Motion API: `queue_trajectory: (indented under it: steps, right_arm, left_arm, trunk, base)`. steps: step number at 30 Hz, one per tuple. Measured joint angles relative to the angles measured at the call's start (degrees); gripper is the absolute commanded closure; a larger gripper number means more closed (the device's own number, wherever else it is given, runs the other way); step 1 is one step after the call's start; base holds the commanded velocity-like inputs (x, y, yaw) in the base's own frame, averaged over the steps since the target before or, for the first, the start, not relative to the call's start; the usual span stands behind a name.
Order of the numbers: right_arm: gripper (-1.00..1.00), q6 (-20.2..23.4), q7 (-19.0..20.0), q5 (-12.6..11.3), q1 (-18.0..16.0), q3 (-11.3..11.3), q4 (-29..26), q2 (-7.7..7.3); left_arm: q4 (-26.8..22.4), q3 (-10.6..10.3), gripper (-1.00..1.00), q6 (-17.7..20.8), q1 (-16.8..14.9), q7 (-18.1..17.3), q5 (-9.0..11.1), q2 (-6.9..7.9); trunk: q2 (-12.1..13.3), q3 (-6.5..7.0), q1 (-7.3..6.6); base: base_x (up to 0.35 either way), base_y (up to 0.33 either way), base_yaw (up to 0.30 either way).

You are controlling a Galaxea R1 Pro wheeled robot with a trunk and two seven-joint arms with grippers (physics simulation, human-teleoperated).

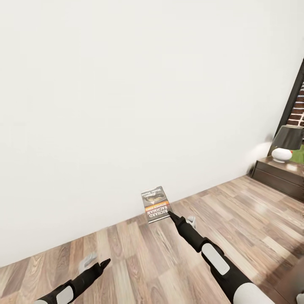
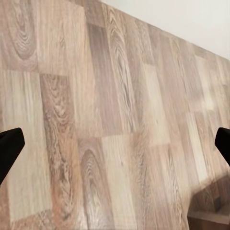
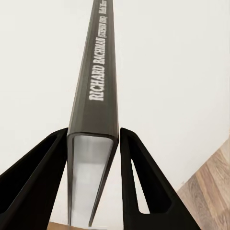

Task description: In the bedroom, move the book from the bed onto either nightstand, and place the two sandals side by side next to the bed.

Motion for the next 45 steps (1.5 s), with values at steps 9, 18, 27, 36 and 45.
queue_trajectory:
  steps: [9,18,27,36,45]
  right_arm:
    - [1.0,0.0,0.0,0.0,0.0,0.0,0.0,-0.03]
    - [1.0,0.0,0.0,0.0,0.0,-0.1,0.0,-0.04]
    - [1.0,0.0,0.0,0.0,0.0,-0.1,0.0,-0.04]
    - [1.0,0.0,0.0,0.0,0.0,-0.1,0.0,-0.04]
    - [1.0,0.0,-0.1,0.0,0.0,-0.1,0.0,-0.04]
  left_arm:
    - [0.0,0.0,-1.0,0.0,0.0,0.0,0.0,0.0]
    - [0.0,-0.1,-1.0,0.0,0.0,0.0,0.0,0.0]
    - [0.0,-0.1,-1.0,0.0,0.0,0.0,0.0,0.0]
    - [0.0,-0.1,-1.0,0.0,0.0,0.0,0.0,0.0]
    - [0.0,-0.1,-1.0,0.0,0.0,0.0,0.0,-0.05]
  trunk:
    - [0.0,0.0,0.0]
    - [0.0,0.0,0.0]
    - [0.0,0.0,0.0]
    - [0.0,0.0,0.01]
    - [0.0,0.0,0.01]
  base:
    - [0.295,0.156,-0.142]
    - [0.291,0.124,-0.128]
    - [0.269,0.023,-0.123]
    - [0.25,0.003,-0.12]
    - [0.204,0.0,-0.117]
